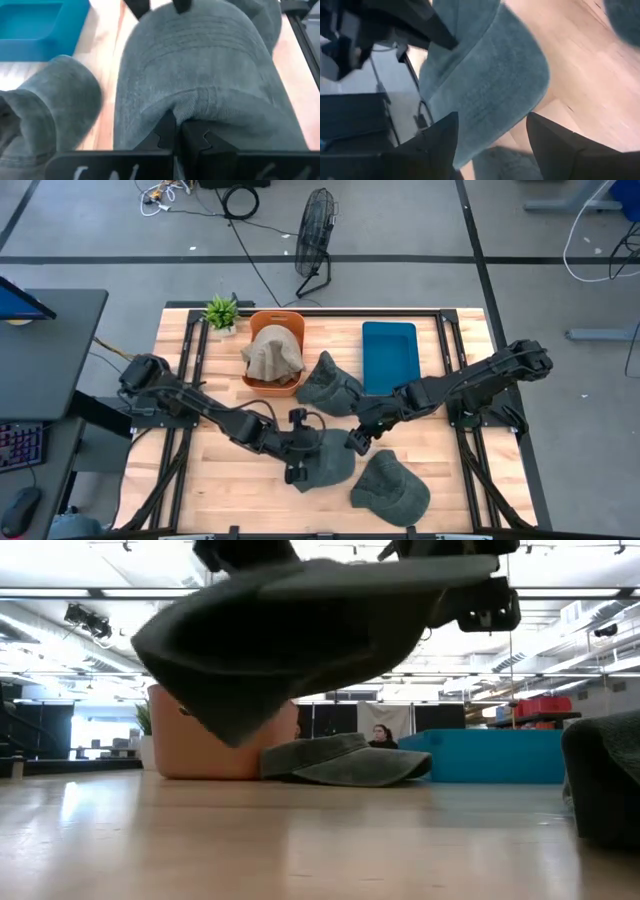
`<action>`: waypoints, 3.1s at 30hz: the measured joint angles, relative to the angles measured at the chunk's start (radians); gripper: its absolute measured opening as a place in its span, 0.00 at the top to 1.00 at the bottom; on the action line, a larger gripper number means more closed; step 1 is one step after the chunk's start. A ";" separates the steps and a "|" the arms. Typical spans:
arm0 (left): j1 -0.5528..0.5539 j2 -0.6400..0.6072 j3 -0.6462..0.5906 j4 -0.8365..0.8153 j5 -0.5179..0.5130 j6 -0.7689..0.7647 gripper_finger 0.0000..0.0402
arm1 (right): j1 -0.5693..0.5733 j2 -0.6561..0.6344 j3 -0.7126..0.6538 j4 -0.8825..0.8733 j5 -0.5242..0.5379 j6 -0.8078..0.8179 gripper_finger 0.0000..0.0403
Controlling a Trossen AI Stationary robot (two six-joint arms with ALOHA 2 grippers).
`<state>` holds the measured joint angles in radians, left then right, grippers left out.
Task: Pick & Place hat
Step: Put the middle left black cap into the blue bin
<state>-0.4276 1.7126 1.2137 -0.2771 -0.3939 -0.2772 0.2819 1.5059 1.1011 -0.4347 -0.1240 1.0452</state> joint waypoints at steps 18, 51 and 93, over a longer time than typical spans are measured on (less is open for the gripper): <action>-0.139 -0.005 0.060 -0.093 -0.399 -0.036 0.98 | -0.004 0.000 0.000 0.019 -0.120 0.206 0.58; -0.109 -0.005 0.064 -0.148 -0.421 -0.251 0.85 | -0.024 0.001 0.002 0.165 0.012 0.072 0.95; -0.037 -0.224 0.064 -0.206 -0.428 -0.366 0.53 | -0.053 -0.465 -0.096 -0.703 1.233 0.829 0.97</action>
<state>-0.4643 1.4883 1.2774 -0.4828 -0.8223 -0.6432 0.2287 1.0412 1.0048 -1.1380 1.1086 1.8738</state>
